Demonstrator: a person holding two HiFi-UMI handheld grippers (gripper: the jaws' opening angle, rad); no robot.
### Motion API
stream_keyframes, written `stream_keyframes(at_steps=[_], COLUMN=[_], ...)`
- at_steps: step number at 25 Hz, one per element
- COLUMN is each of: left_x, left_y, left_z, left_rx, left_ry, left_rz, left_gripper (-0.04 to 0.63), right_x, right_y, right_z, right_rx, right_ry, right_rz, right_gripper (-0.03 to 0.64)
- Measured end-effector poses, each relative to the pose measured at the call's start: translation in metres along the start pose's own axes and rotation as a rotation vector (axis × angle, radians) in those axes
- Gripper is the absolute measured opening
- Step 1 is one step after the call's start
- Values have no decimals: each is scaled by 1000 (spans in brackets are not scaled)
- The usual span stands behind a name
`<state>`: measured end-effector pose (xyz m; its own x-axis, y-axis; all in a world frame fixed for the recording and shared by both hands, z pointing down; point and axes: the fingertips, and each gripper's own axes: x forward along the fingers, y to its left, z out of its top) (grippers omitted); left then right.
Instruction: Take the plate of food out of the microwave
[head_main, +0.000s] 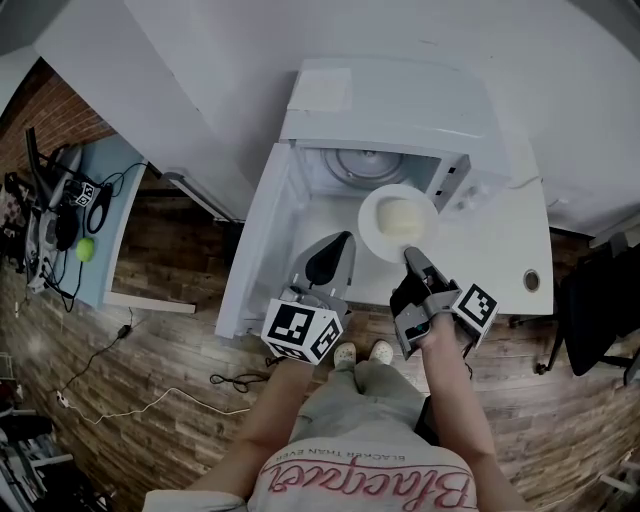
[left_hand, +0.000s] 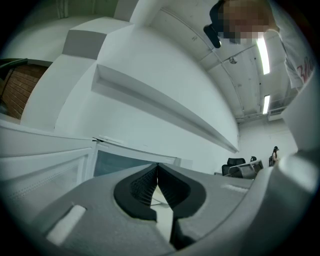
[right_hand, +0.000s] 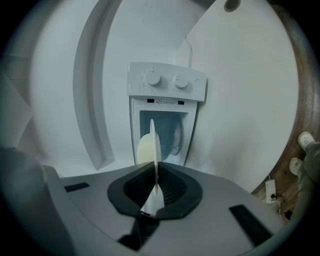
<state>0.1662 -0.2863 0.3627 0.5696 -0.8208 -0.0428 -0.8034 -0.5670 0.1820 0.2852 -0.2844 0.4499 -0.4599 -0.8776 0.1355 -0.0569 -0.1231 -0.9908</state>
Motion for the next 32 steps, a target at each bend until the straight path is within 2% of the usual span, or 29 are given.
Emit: stream_keyframes(at_steps=[7, 32], left_x=[0, 20], left_y=[-4, -12], left_z=[14, 82], left_rx=[22, 107], left_ry=[-22, -171], left_rz=[-8, -27], left_gripper=[8, 8], right_x=[-4, 12], right_y=[20, 102], right_z=[0, 12], right_rx=[-6, -84], right_ry=[3, 26], right_rz=[4, 137], right_gripper=[23, 21])
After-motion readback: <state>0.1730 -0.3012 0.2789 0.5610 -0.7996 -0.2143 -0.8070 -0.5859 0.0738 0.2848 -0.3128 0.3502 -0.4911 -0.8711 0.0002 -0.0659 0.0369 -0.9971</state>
